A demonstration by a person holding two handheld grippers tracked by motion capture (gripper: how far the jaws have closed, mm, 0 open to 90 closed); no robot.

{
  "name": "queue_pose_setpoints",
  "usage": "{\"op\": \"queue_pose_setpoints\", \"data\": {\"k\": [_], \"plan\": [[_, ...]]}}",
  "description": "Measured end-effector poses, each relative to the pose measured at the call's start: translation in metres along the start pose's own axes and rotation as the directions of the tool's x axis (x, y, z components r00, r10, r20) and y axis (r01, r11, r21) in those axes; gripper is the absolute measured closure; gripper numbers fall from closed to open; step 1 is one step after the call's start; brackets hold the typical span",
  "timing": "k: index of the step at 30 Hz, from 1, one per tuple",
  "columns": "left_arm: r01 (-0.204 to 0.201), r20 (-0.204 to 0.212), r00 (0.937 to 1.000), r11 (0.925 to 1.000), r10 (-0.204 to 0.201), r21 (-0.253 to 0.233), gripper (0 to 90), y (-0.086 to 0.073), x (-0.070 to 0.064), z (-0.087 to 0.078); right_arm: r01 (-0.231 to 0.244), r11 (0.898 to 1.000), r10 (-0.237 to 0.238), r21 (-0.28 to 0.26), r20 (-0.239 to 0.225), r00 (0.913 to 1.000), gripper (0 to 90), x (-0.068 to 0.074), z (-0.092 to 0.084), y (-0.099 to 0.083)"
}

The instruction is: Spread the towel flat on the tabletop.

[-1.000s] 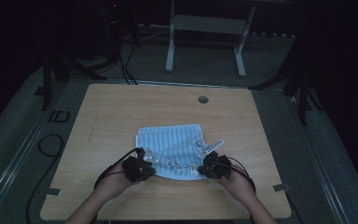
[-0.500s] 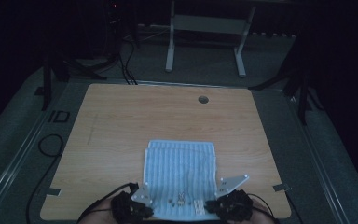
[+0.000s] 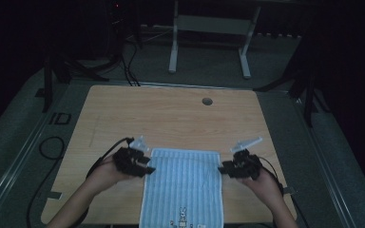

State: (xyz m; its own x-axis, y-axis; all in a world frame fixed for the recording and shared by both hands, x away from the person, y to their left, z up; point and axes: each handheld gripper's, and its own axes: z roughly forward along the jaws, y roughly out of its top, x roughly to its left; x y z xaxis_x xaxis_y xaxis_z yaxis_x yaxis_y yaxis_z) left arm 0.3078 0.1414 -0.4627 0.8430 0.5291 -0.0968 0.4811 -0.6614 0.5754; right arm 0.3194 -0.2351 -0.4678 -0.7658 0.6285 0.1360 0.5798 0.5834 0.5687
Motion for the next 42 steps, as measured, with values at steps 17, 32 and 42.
{"op": "queue_pose_setpoints", "data": {"k": [17, 32, 42], "plan": [[0.028, -0.127, 0.9919, 0.9854, -0.007, 0.168, 49.9, 0.034, 0.082, 0.086, -0.038, 0.983, 0.008, 0.179, 0.168, 0.9857, 57.4, -0.051, 0.085, 0.032], [-0.014, -0.003, 0.9999, 0.9838, 0.015, 0.179, 84.7, 0.029, 0.076, 0.075, 0.035, 0.98, -0.056, 0.198, 0.102, 0.9932, 84.2, -0.047, 0.082, 0.047], [0.161, -0.245, 0.955, 0.986, -0.167, -0.043, 55.8, 0.109, 0.133, 0.012, -0.046, 0.994, 0.075, -0.102, 0.301, 0.9505, 54.6, -0.103, 0.015, 0.165]]}}
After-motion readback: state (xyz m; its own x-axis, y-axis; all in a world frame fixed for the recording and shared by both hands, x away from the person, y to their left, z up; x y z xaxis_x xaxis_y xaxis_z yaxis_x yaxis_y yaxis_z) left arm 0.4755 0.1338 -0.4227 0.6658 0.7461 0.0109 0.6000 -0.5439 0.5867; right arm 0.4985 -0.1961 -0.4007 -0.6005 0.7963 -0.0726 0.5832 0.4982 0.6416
